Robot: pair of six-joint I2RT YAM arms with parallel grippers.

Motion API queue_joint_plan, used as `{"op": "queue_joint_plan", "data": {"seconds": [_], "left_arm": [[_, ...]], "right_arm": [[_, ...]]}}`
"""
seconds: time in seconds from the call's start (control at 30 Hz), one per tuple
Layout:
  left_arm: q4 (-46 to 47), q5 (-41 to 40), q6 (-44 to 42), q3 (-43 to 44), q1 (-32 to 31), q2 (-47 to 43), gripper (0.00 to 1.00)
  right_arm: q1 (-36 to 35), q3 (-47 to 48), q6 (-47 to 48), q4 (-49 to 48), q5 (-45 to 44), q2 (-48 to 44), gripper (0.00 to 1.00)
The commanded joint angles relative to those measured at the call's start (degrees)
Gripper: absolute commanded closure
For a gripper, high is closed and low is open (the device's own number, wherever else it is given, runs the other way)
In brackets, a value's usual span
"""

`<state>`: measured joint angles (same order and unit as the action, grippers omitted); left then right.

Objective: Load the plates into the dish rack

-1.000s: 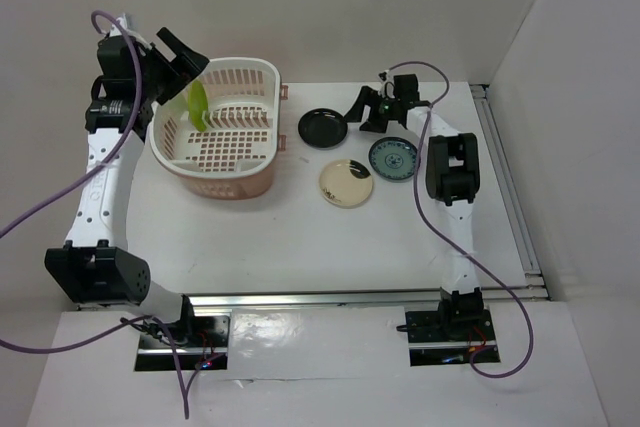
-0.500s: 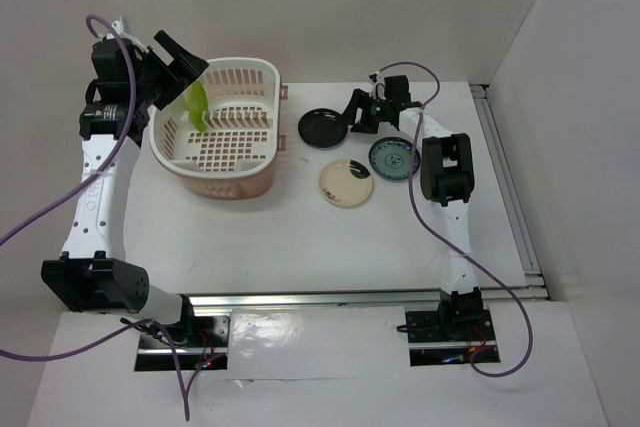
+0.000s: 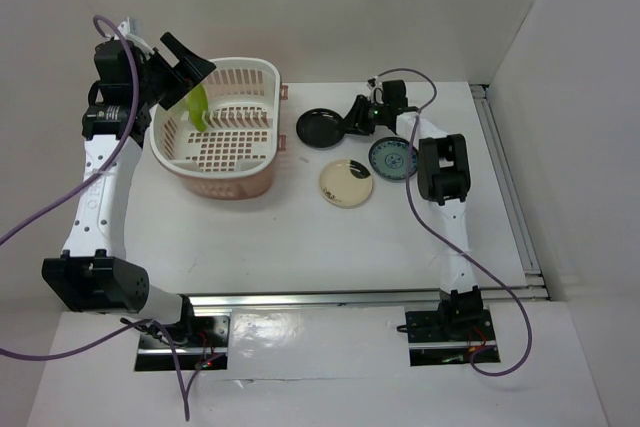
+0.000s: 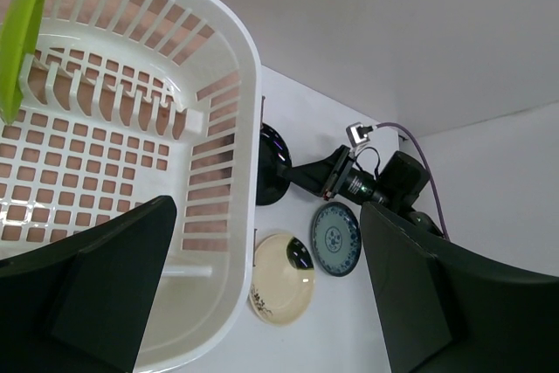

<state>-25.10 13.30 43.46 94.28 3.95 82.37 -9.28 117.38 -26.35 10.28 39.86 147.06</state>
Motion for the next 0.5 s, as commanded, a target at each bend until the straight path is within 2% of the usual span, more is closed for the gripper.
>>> {"op": "queue_joint_plan", "data": {"seconds": [0.0,0.13,0.17,0.2,0.33,0.47], "left_arm": [[3.13,1.12,-1.45,-0.41,0.19,-1.77,0.00],[3.13,-0.02,-1.98,-0.41,0.19,-1.77,0.00],[3.13,-0.03,-1.98,-0.41,0.19,-1.77,0.00],[3.13,-0.03,-1.98,-0.41,0.19,-1.77,0.00],[3.13,-0.03,-1.98,0.11,0.19,-1.24,0.00],[3.13,-0.03,-1.98,0.11,0.19,-0.63,0.00]], "right_arm": [[-1.44,0.21,-0.90,2.20,-2.24,4.37,0.60],[-1.44,0.21,-2.56,1.58,-3.20,4.90,0.83],[-1.44,0.21,-3.26,1.58,-3.90,4.90,0.94],[-1.44,0.21,-3.27,1.58,-3.91,4.90,0.99],[-0.30,-1.27,-7.30,-0.26,-4.52,4.28,1.00],[1.01,-5.93,-13.71,-6.76,-4.00,-0.53,1.00]]}}
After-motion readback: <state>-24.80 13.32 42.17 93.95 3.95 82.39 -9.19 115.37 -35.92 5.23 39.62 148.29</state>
